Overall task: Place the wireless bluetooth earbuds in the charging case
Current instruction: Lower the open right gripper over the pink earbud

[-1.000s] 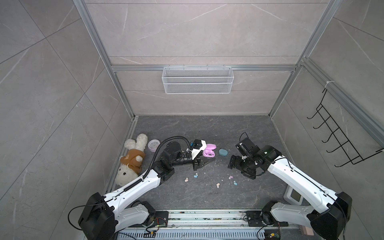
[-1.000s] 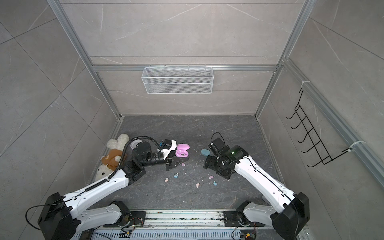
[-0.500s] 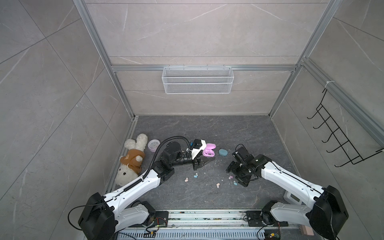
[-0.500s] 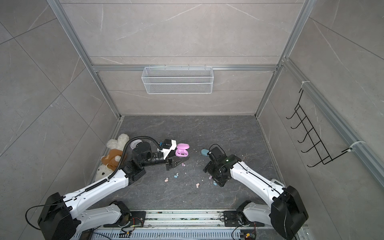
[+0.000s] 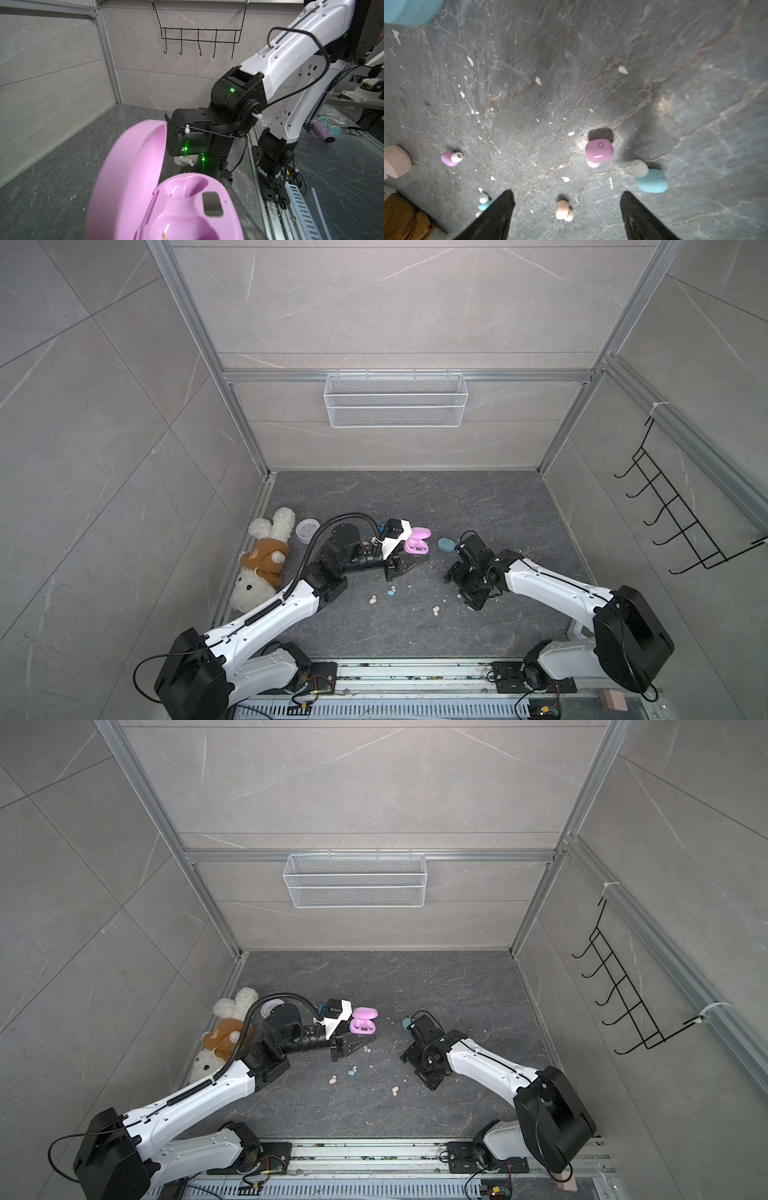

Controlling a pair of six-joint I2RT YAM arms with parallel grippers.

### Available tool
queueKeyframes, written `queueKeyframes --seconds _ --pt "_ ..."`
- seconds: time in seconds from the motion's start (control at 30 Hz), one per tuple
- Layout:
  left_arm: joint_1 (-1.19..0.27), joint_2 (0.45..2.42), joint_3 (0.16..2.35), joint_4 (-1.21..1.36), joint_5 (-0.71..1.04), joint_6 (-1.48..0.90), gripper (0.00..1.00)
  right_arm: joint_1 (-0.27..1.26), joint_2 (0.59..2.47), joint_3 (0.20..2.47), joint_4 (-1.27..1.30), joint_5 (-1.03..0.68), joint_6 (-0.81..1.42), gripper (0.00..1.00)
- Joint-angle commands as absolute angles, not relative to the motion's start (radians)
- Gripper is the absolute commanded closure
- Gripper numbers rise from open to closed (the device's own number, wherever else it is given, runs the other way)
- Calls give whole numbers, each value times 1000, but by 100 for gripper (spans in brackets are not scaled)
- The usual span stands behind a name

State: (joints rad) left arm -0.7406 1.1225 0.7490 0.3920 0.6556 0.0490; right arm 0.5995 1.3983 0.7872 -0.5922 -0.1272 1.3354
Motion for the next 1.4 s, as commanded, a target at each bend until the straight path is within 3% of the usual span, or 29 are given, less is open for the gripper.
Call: queueKeyframes --seconds 0.0,1.37 --pt "-738 1092 755 417 655 58 77 596 1416 792 -572 -138 1331 17" --pt "-738 1080 758 399 651 66 77 517 1545 854 -558 -142 1197 17"
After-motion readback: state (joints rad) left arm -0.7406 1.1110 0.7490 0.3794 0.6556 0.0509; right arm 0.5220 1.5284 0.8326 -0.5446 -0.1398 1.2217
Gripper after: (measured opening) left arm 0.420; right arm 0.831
